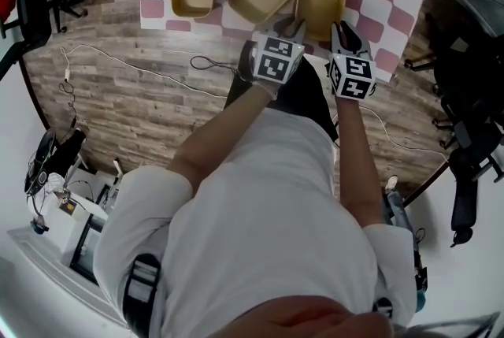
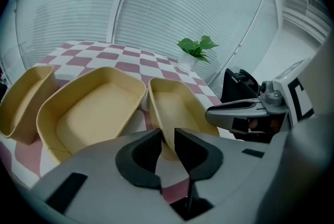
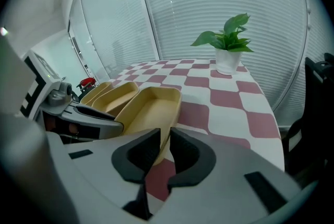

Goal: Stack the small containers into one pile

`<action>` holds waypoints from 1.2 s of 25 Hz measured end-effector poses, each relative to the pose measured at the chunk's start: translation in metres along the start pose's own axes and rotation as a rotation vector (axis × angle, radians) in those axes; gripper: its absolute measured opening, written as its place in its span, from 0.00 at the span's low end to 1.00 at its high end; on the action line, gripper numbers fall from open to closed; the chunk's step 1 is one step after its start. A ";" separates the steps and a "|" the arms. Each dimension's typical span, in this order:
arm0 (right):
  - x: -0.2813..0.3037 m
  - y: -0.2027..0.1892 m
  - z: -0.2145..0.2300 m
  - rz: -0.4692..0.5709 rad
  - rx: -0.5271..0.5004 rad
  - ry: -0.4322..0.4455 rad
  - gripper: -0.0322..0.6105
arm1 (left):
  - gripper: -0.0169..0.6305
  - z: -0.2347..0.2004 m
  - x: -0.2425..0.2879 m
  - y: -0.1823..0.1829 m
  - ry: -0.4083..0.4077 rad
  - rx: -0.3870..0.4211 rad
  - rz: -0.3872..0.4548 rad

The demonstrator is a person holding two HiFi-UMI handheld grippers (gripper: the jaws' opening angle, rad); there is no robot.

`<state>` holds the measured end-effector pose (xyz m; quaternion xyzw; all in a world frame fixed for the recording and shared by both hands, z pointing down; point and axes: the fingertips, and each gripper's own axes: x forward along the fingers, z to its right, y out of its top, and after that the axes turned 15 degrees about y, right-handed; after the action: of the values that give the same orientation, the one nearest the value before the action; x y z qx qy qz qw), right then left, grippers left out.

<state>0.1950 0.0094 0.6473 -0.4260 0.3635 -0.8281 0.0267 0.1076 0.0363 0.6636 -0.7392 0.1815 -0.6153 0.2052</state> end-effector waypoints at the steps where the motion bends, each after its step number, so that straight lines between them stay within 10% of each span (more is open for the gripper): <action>1: -0.002 0.000 0.001 0.002 0.009 -0.004 0.15 | 0.18 0.001 0.000 0.002 -0.002 0.000 0.004; 30: -0.121 0.098 -0.076 0.195 -0.015 0.020 0.13 | 0.12 0.019 -0.122 0.094 -0.065 0.125 0.192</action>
<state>0.1909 0.0246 0.4745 -0.3805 0.4097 -0.8229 0.1006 0.1034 0.0213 0.5087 -0.7239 0.2060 -0.5785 0.3144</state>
